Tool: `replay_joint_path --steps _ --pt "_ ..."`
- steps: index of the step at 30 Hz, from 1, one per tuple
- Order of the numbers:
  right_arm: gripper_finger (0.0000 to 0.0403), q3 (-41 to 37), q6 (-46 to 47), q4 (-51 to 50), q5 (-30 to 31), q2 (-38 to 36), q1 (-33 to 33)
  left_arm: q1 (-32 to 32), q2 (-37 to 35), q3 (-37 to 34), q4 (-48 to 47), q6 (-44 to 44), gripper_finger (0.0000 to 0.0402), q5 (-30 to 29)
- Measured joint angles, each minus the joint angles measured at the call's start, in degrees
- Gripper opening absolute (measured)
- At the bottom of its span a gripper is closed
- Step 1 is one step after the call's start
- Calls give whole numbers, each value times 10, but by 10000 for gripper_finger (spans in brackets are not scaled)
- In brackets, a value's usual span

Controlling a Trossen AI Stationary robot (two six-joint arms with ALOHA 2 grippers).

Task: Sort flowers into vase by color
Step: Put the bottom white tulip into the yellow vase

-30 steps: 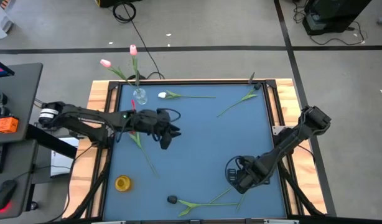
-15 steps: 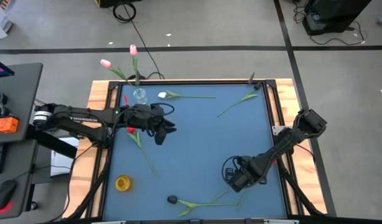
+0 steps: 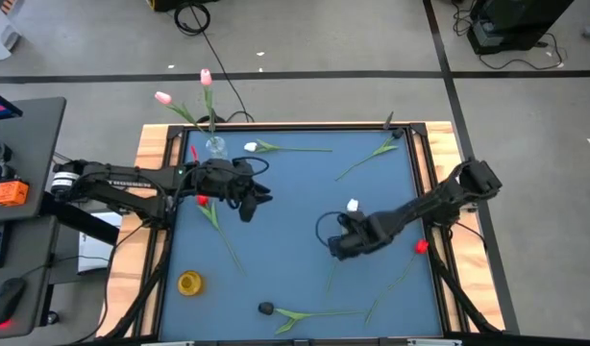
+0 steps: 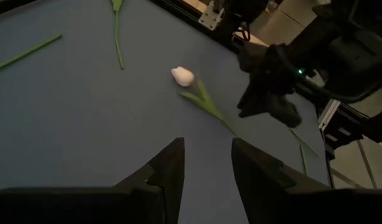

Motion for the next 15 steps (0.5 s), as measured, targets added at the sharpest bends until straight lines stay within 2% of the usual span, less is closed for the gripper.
replay_joint_path --steps 9,15 --pt "120 6 -17 -20 -68 2 -99 -4 0 0 -2 -1 137 -1" --pt "120 6 -4 6 -59 2 -130 -2 -8 0 -7 -6 138 -1"
